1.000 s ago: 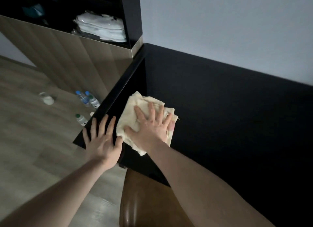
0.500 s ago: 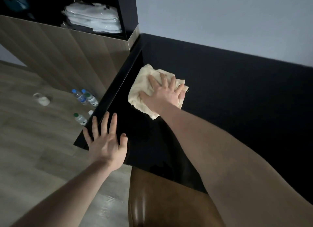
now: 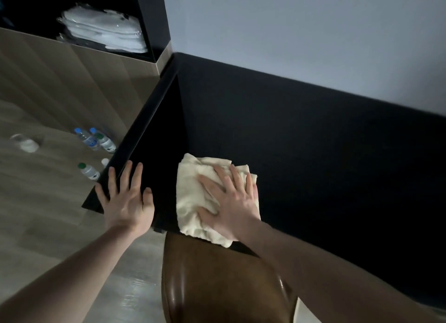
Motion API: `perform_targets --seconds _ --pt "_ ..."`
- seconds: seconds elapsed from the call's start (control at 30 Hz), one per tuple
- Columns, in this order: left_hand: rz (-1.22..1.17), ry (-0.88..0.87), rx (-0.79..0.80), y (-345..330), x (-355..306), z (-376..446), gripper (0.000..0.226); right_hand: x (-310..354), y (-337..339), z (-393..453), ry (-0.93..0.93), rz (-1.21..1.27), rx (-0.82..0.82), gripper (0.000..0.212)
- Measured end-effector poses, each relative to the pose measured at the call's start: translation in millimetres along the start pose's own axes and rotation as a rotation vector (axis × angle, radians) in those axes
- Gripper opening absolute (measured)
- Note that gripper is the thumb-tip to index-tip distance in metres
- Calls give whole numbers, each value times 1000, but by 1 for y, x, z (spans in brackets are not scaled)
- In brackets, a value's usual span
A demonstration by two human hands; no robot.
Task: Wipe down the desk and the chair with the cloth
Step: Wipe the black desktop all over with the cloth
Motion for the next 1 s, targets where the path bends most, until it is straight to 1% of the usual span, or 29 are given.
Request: perform_targets --seconds 0.07,0.2,0.3,0.37,0.43,0.53,0.6,0.67,0.73,0.8,0.9,1.0 --pt "-5 -4 -8 -1 1 0 79 -26 14 14 -69 -8 -20 81" --pt "-8 -2 -50 -3 0 -1 71 -77 44 63 -363 40 -90 76" --pt "-4 12 -80 -4 1 1 70 -70 48 98 -527 79 -94 75" --pt "5 15 -85 -4 1 0 70 -46 47 116 -561 87 -107 74" --pt "-3 9 -99 -3 3 -1 69 -7 42 129 -492 86 -96 75" --pt "-24 6 -105 -3 3 0 68 55 19 132 -253 61 -22 80" --pt "-51 9 -109 -3 4 0 65 80 7 122 -129 46 -11 81" --pt "-67 5 -98 -4 5 1 66 83 -1 107 -89 53 -20 79" --pt "-63 0 -75 -4 4 1 77 82 -5 86 -74 57 -33 77" --pt "-65 0 -56 -1 2 0 83 79 -8 62 -71 76 -47 75" --pt "-64 -6 -31 2 -1 -2 80 58 -9 27 -90 105 -42 73" --pt "-76 15 9 1 2 1 71 23 -4 4 -108 80 -49 75"
Point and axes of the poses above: each hand's wrist, its own z-axis towards the middle knuckle, its own y-axis out of the back of the hand, x = y × z, the point moved 10 cm from there along z, towards the middle knuckle
